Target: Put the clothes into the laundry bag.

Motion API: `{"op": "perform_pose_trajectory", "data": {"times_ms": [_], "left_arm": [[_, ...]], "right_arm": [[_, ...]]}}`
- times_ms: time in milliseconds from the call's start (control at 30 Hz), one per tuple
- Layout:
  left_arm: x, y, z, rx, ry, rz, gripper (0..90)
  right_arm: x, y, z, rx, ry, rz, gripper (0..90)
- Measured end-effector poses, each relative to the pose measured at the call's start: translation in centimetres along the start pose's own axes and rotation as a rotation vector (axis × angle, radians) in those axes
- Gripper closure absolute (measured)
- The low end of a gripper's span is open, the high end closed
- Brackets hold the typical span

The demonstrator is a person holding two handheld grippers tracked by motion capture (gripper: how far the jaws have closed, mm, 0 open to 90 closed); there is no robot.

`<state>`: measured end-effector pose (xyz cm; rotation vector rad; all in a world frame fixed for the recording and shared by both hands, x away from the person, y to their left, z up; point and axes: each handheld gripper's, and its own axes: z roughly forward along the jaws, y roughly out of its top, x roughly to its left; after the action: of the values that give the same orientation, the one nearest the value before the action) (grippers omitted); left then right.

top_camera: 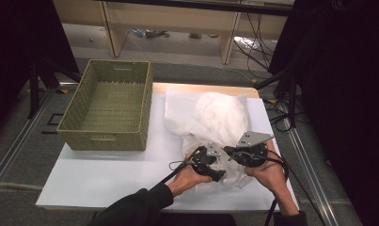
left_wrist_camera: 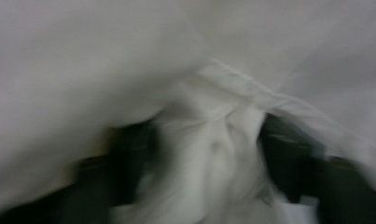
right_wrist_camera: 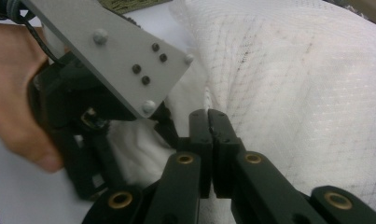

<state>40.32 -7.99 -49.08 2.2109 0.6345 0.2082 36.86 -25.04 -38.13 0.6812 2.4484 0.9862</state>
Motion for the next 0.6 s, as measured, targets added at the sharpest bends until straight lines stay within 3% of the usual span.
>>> {"op": "perform_pose_trajectory", "data": {"times_ms": [33,100,133,200,233,267,300,333,367,400,500,567,600], "left_arm": [[0.4,0.1,0.1,-0.008,0.004,0.006,65.0],[1.1,0.2,0.1,-0.037,-0.023,-0.068,82.8],[1.5,0.3,-0.2,-0.04,-0.022,-0.063,82.8],[2.6,0.7,-0.9,-0.057,0.033,-0.056,83.7],[3.2,0.9,-1.1,-0.099,0.061,-0.088,84.0],[3.8,1.0,-1.3,-0.107,0.078,-0.1,84.2],[5.1,1.5,-1.6,-0.148,0.107,-0.161,84.3],[5.1,1.5,-1.6,-0.148,0.107,-0.161,84.4],[5.7,2.1,-1.8,-0.194,0.119,-0.195,84.4],[5.7,2.1,-1.8,-0.194,0.119,-0.195,84.4],[5.9,3.1,-1.9,-0.267,0.133,-0.198,84.3],[6.0,3.0,-1.1,-0.258,0.143,-0.199,83.8],[6.1,2.5,-0.2,-0.219,0.15,-0.191,83.0]], "right_arm": [[0.0,0.0,0.0,0.002,0.008,0.001,90.0],[0.1,0.1,-0.2,-0.001,-0.005,0.001,90.0],[0.1,0.1,-0.2,-0.001,-0.005,0.001,90.0],[0.1,0.2,-0.4,0.0,-0.004,0.004,90.0],[0.0,0.2,-0.4,-0.006,-0.001,-0.001,90.0],[0.0,0.2,-0.5,-0.008,-0.001,-0.003,90.0],[0.1,0.3,-0.5,-0.01,0.001,0.002,90.0],[0.1,0.3,-0.6,-0.005,0.0,0.009,90.0],[0.2,0.4,-0.6,-0.008,0.0,0.011,90.0],[0.2,0.4,-0.6,-0.008,0.0,0.011,90.0],[0.1,0.7,-0.8,-0.029,-0.004,0.008,90.0],[0.0,0.6,-0.9,-0.032,-0.007,0.005,90.0],[0.0,0.5,-0.8,-0.023,-0.005,0.019,90.0]]}}
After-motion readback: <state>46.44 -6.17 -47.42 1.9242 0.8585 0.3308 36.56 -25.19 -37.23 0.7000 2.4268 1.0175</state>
